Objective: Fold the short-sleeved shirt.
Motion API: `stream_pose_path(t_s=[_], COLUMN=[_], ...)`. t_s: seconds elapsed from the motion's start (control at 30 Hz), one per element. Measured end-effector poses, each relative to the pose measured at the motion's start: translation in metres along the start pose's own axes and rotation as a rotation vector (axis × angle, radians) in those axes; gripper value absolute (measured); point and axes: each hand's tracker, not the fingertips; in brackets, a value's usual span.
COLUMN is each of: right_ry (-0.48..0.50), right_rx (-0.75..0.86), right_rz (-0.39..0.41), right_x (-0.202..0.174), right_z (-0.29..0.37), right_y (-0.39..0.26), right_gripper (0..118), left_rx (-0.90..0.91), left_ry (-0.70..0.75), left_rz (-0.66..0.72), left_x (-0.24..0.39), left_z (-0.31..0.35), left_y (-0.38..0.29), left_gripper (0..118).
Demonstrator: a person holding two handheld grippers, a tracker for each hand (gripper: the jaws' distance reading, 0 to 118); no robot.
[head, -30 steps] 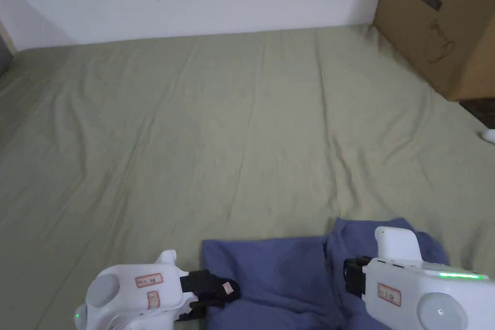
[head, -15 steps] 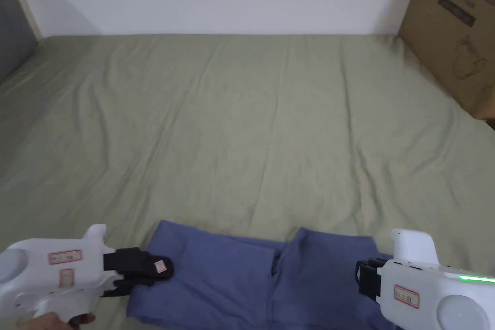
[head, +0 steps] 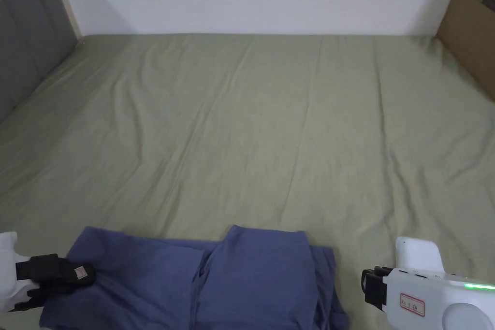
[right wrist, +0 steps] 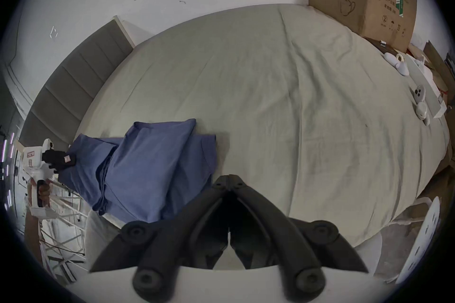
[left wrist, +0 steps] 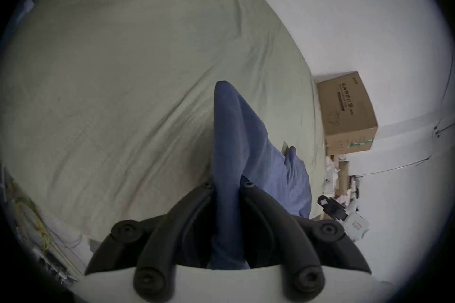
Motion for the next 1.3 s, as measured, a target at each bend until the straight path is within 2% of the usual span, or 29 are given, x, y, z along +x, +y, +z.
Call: stream_pose_path(t_s=[0.1,0.13,0.2,0.3,0.47,0.53,0.6,0.7,0.73,0.83,0.87,0.9,0.97,1.0,1.03,1.07,1.17,1.3], right_ry=[0.001,-0.001,-0.005,-0.009,-0.006,-0.022,-0.029,-0.034,-0.042,-0.061,-0.061,-0.064,-0.066,-0.064,-0.063,-0.06,-0.041,-0.028], right_rx=[0.002,0.002,0.007,0.014,0.037,0.043,0.047,0.044,0.04,0.031,0.031,0.032,0.033,0.033,0.033,0.033,0.031,0.024], right_rz=[-0.022,-0.027,-0.039,-0.072,-0.135,-0.148,-0.167,-0.183,-0.182,-0.192,-0.196,-0.201,-0.204,-0.203,-0.201,-0.199,-0.183,-0.161], right_x=[0.008,0.01,0.019,0.033,0.058,0.067,0.076,0.087,0.089,0.098,0.1,0.101,0.1,0.1,0.098,0.096,0.088,0.08], right_z=[0.001,0.002,0.005,0.008,0.017,0.02,0.024,0.029,0.031,0.034,0.035,0.036,0.034,0.032,0.031,0.029,0.024,0.019], right_y=[-0.002,-0.003,-0.006,-0.009,-0.016,-0.018,-0.022,-0.029,-0.031,-0.036,-0.036,-0.036,-0.035,-0.035,-0.034,-0.033,-0.03,-0.027], right_gripper=[0,0,0,0,0,0,0,0,0,0,0,0,0,0,0,0,0,0], left_rx=[0.038,0.055,0.076,0.103,-0.027,-0.123,-0.235,-0.356,-0.386,-0.369,-0.336,-0.312,-0.222,-0.184,-0.163,-0.145,-0.111,-0.17], left_ry=[0.116,0.119,0.073,0.079,0.074,0.043,0.033,-0.014,-0.046,-0.036,-0.058,-0.079,-0.118,-0.131,-0.11,-0.054,0.095,-0.06], left_rz=[-0.08,-0.098,-0.213,-0.378,-0.627,-0.65,-0.656,-0.628,-0.632,-0.57,-0.539,-0.511,-0.422,-0.389,-0.369,-0.349,-0.317,-0.148], left_x=[0.046,0.063,0.112,0.185,0.267,0.276,0.281,0.282,0.279,0.271,0.265,0.256,0.242,0.231,0.22,0.21,0.173,0.147], left_z=[0.006,0.009,0.013,0.009,-0.059,-0.102,-0.146,-0.192,-0.2,-0.196,-0.188,-0.178,-0.152,-0.142,-0.136,-0.132,-0.127,-0.137], left_y=[-0.005,-0.007,-0.016,-0.035,-0.08,-0.095,-0.113,-0.136,-0.138,-0.132,-0.125,-0.116,-0.1,-0.092,-0.085,-0.08,-0.075,-0.089], left_gripper=[11,11,11,11,11,14,31,86,95,94,89,76,62,44,10,3,1,0])
